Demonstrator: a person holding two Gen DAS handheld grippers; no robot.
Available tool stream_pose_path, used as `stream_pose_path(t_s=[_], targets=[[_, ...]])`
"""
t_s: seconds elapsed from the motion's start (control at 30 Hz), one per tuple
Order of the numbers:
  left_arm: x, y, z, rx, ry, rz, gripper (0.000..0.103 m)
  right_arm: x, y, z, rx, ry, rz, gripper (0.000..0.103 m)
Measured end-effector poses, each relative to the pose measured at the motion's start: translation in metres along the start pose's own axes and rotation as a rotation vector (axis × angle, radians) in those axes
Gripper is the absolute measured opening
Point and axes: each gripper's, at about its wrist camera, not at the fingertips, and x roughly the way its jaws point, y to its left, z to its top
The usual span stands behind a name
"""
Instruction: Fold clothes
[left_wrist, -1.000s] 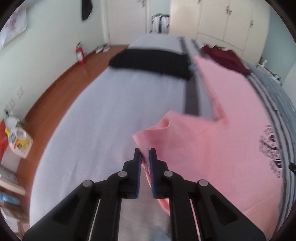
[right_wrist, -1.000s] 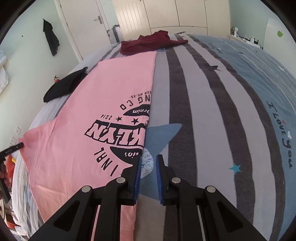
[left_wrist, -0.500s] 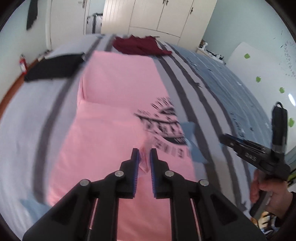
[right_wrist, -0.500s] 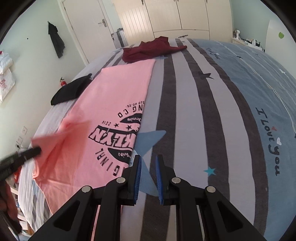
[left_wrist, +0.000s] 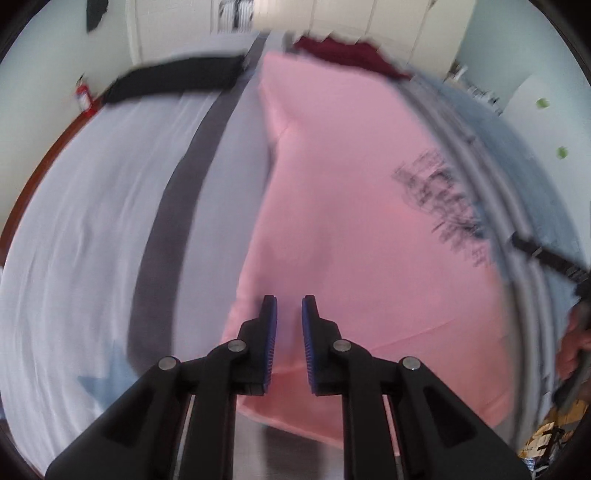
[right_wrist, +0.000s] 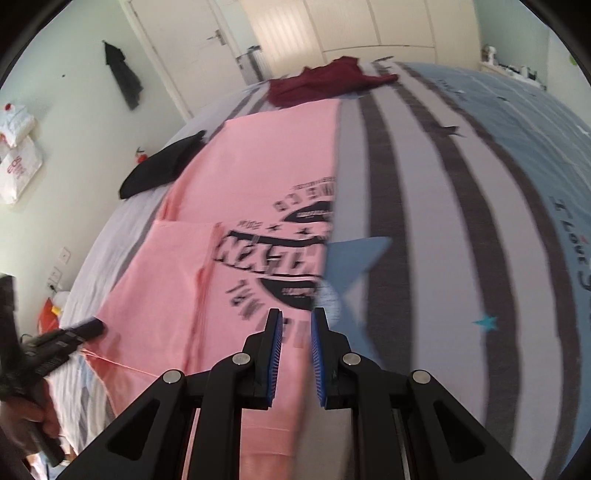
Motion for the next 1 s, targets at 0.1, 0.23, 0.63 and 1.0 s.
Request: stream_pose_path(t_s=[0.1,0.23,0.63,1.0], targets=[[0.006,0.022,-0.014,-0.057,0.005,-0.027,0.011,0.01,0.021,0.002,-0.019,0.003,0.044,0.014],[0.005,0.032,-0.02,-0.071,-0.01,-0.053,0.011,0.028,0.051,0.004,-0.043,0.014,0.089,0.014],[0.0,0.008,0.05,0.03,-0.104,-0.174,0.011,0.08,0.094,0.027,-0.048,0.007,0.107,0.014],[0.057,0.043,0.076,-0.026,-0.064,-0.1,0.011,0.122,0.088,0.056,-0.036,0.023,0.07,0.014]])
